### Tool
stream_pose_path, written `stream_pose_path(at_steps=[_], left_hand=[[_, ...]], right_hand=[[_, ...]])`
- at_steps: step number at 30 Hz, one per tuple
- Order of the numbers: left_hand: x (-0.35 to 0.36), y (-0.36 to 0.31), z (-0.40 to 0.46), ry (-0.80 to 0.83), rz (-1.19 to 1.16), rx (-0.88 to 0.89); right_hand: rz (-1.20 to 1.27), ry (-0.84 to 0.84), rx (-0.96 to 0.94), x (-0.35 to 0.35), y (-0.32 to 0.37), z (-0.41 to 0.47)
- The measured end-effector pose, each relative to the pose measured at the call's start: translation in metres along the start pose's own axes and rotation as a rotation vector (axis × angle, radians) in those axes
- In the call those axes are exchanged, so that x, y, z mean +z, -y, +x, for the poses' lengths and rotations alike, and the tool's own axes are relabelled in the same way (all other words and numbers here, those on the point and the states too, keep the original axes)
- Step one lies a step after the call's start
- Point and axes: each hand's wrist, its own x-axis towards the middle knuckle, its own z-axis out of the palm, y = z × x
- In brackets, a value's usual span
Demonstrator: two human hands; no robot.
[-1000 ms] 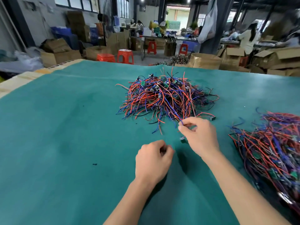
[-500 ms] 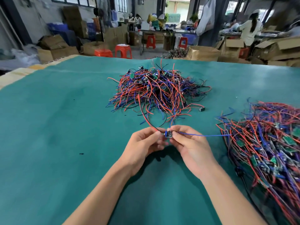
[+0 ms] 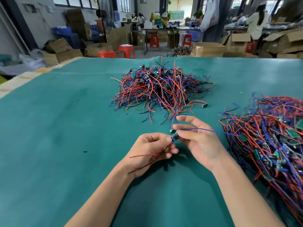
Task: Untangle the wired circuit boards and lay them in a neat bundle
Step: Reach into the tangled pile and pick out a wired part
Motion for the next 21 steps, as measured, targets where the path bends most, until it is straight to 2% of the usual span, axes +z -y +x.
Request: stream_pose_path(at_steps=[5, 8, 13, 17, 21], left_hand=[[0.002, 0.006, 0.005, -0.101, 0.080, 0.131], [0.004, 0.008, 0.007, -0.157, 0.239, 0.172], [0.006, 0.009, 0.006, -0.148, 0.364, 0.174], [0.004, 0.007, 0.007, -0.124, 0.425, 0.160], [0.003, 0.006, 0.007, -0.067, 0.477, 0.157]], right_hand=[[-0.049, -0.118, 0.045, 0.007, -0.007, -0.001], [-0.122, -0.105, 0.069, 0.008, -0.007, -0.002], [-0.287, -0.092, 0.047, 0.007, -0.006, -0.002], [-0.415, -0.206, 0.014, 0.005, -0.013, 0.001], [-0.540, -0.420, -0.116, -0.002, -0.016, 0.005]])
